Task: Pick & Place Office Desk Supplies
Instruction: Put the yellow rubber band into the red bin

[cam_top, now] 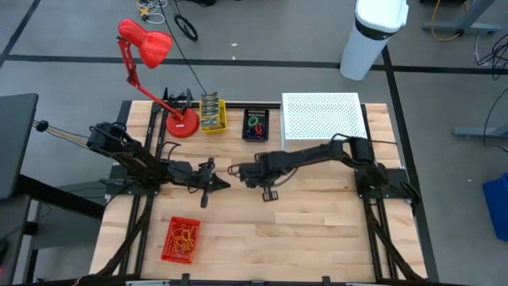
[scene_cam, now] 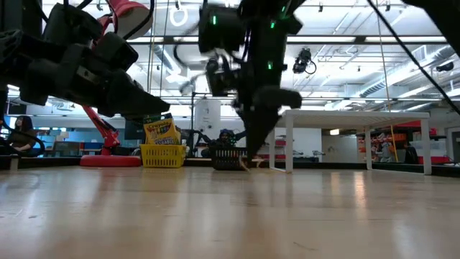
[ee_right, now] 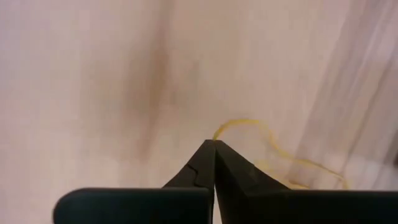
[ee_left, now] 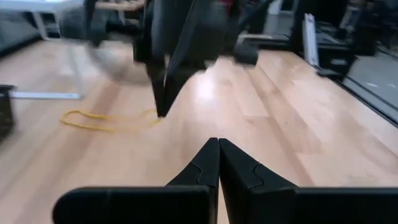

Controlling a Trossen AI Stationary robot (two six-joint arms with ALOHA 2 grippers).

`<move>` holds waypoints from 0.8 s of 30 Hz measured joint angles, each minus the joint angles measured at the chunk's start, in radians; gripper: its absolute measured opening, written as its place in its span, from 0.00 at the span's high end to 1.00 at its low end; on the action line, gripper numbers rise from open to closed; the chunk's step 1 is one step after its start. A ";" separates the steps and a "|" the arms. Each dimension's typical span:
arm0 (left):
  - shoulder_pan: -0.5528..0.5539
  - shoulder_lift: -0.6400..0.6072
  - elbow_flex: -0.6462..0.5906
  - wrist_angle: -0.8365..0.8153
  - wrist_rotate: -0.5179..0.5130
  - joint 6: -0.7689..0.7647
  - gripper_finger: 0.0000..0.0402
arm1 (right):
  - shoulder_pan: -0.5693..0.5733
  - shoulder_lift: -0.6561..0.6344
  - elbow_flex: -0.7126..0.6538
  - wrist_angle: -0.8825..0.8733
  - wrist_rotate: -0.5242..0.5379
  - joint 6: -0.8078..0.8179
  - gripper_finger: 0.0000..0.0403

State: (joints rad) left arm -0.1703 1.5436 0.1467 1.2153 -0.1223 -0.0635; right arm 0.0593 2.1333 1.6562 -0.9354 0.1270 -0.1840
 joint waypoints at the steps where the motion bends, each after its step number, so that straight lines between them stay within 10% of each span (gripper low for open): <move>1: 0.000 0.000 0.000 -0.010 0.015 0.000 0.98 | 0.018 -0.008 0.000 0.023 0.000 0.005 0.98; 13: -0.129 0.013 0.199 -0.335 -0.133 0.139 0.75 | 0.192 -0.032 0.000 0.289 0.074 0.075 0.99; 24: -0.204 0.158 0.289 -0.312 -0.178 0.310 0.50 | 0.249 -0.037 0.000 0.340 0.130 0.098 0.99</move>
State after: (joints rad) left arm -0.3744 1.7013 0.4354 0.9030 -0.3000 0.2463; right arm 0.3088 2.0961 1.6566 -0.5949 0.2565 -0.0860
